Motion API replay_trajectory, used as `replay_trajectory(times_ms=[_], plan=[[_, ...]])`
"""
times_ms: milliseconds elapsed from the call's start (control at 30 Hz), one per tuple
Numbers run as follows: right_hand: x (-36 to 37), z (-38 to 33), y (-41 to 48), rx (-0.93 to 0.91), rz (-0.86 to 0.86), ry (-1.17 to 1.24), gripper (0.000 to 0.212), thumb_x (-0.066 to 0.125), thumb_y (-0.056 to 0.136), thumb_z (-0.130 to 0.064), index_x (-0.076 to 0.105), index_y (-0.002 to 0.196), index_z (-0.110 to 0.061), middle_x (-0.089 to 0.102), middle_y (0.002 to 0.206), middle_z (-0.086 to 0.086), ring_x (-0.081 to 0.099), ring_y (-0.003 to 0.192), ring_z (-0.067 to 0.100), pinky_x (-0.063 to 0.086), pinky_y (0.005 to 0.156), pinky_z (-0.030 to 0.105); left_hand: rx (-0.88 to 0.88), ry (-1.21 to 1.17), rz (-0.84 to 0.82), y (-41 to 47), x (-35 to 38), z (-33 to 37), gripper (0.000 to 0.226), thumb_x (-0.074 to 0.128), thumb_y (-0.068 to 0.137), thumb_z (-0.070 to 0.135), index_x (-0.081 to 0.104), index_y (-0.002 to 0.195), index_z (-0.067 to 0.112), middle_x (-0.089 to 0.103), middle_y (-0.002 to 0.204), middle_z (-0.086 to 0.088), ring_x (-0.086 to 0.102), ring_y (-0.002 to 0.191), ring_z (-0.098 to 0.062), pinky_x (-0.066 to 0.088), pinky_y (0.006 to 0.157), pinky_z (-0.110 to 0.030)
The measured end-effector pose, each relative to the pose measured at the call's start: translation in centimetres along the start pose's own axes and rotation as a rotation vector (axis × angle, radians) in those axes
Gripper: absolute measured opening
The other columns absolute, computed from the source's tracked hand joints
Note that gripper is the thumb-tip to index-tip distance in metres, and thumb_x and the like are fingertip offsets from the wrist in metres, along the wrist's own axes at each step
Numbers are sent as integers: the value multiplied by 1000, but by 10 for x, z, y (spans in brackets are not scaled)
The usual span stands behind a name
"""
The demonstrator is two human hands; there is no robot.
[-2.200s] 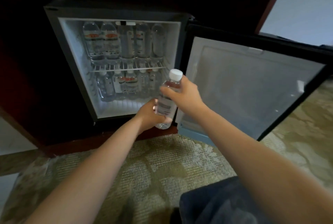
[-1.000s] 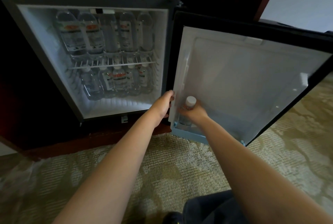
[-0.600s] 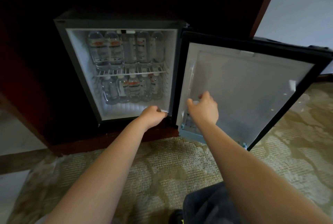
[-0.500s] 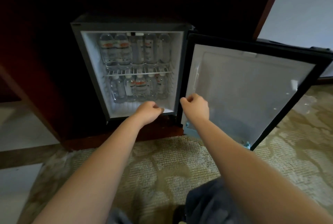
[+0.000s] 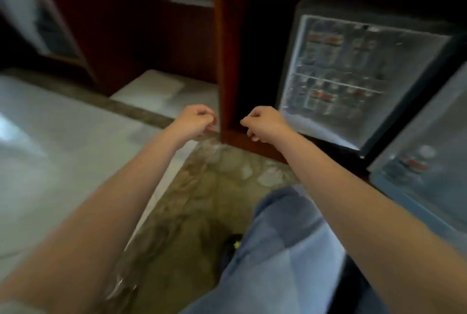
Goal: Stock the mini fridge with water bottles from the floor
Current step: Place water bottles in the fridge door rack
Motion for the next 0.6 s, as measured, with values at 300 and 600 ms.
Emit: replay_trajectory(times_ms=[300,600], plan=[[189,-30,-15,-96,-357,-230,17,53,87,-28,57,76,-16,60,78,2,61,79,23,51,73,36,-407,127,234,-82,-120,-185,21,56,91,14,66,104,1,64,109,-21,56,93,-26,42,77,-30],[257,8,-33,-63,-511,-320,13,55,92,-28,59,97,-16,62,100,6,62,89,22,55,84,41,-698,676,-55,-153,-111,-311,69,66,80,51,48,131,8,54,130,-14,54,116,-29,45,94,-36]])
Point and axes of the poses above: each hand's wrist, its own y-axis towards the middle knuckle, its own x-axis out of the palm, z = x × y, the point moved 1 cm from there along y, towards the middle knuckle
